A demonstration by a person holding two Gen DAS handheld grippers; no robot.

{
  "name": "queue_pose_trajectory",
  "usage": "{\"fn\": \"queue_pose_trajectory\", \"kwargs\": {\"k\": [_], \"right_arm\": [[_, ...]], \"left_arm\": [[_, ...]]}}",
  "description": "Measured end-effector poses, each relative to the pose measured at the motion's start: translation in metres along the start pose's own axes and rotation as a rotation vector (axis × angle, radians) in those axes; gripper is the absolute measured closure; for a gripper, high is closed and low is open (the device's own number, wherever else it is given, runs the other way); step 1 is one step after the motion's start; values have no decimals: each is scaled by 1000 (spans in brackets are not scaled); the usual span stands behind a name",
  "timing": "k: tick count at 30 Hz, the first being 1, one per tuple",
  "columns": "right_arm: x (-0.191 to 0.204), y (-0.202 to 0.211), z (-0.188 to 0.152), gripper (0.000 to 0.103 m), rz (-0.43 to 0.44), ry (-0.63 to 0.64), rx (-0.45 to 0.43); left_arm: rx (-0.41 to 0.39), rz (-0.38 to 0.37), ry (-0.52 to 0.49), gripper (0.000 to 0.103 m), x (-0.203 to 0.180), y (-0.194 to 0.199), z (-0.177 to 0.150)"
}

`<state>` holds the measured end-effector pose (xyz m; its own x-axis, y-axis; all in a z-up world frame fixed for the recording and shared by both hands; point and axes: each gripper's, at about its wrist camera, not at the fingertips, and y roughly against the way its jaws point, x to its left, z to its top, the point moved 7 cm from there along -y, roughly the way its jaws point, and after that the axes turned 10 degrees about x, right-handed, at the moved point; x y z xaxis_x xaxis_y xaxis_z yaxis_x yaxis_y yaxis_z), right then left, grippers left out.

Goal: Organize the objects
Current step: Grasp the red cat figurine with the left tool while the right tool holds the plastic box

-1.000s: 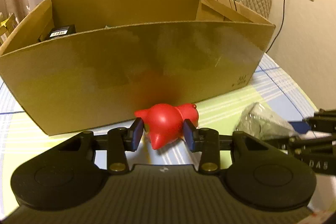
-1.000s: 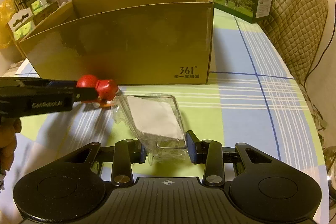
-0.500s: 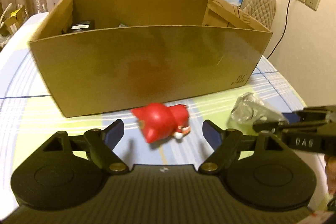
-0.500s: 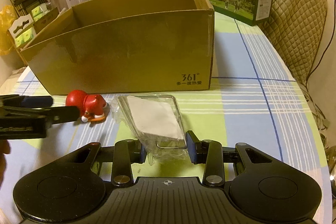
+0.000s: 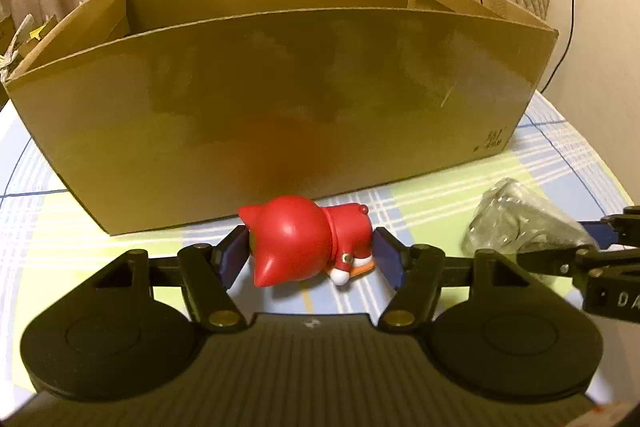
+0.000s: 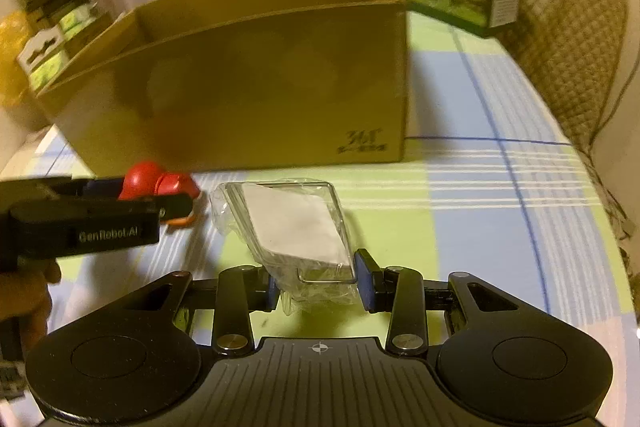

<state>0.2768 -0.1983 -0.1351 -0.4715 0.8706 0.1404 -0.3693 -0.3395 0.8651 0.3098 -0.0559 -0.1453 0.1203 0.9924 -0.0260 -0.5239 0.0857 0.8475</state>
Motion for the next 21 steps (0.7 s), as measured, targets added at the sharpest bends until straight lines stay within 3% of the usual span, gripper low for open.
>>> {"fn": "queue_pose_trajectory", "kwargs": {"k": [4,9,12,21], "right_arm": [[6,-2,-8,67,-2,39,12],[11,1,-14,38,-2,67,13],[18,-1,-19,30,3,102,21],[31,-13,-29,24,-50,210,67]], "left_arm": [[38,-10,-12,40,10,11,-13],[87,-55,-28,41,23,33,-39],[76,-81,-48,41,29,39,-48],[52,-124,-53,40,37,42,-51]]}}
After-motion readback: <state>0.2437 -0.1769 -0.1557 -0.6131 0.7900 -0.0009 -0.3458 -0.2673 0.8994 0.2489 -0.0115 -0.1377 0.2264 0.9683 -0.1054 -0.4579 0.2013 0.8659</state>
